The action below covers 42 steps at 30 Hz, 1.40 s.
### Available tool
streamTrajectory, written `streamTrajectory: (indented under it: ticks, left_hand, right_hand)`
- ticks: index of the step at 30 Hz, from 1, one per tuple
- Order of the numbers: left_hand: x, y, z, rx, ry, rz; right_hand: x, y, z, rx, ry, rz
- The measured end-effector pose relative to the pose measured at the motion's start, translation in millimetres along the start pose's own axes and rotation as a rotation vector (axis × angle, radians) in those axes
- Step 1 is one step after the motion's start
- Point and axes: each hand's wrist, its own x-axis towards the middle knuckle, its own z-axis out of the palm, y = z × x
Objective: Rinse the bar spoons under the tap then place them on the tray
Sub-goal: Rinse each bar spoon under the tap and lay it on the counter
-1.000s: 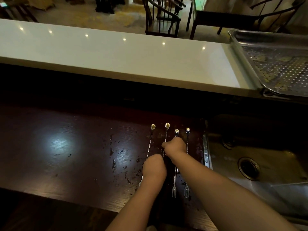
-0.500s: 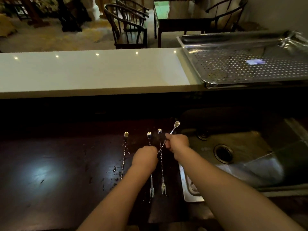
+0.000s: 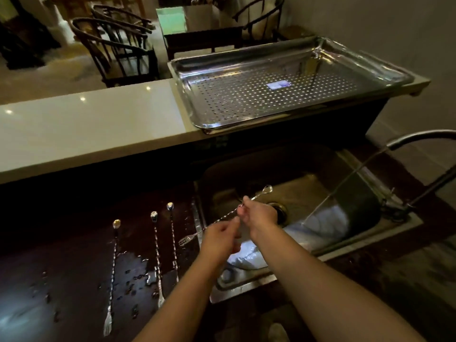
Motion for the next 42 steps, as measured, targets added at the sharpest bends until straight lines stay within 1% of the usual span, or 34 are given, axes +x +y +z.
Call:
streamTrajectory:
  ticks: [1, 2, 3, 5, 8, 14, 24, 31, 38, 42]
  left_hand:
    - [3, 0, 13, -0.287, -0.048, -0.128]
    - [7, -1, 24, -0.516, -0.044, -0.200]
    - [11, -2, 33, -0.678, 0.001, -0.216]
    - [15, 0, 51, -0.905, 0.123, -0.165]
    - [14, 7, 77, -1.066, 0.223, -0.101]
    - [17, 21, 121, -1.073, 0.265, -0.114]
    - [32, 30, 164, -1.018, 0.284, -0.094]
    - [46, 36, 185, -1.008, 0.303, -0.121]
    - [56, 44, 194, -0.996, 0.326, -0.104]
    - [59, 45, 197, -0.982, 0.325, -0.101]
  right_hand:
    - [2, -6, -7, 0.027, 0.008, 0.004]
    - [3, -12, -14, 0.055, 0.014, 0.008]
    - [5, -17, -21, 0.085, 0.019, 0.014]
    - [9, -26, -34, 0.150, 0.031, 0.028]
    - [16, -33, -53, 0.220, 0.042, 0.032]
    - [30, -46, -82, 0.312, 0.050, 0.059]
    - [49, -74, -113, 0.291, 0.034, 0.098]
    - [66, -86, -123, 0.295, 0.048, 0.098]
    - [78, -96, -123, 0.319, 0.035, 0.097]
    - [83, -101, -124, 0.280, 0.060, 0.096]
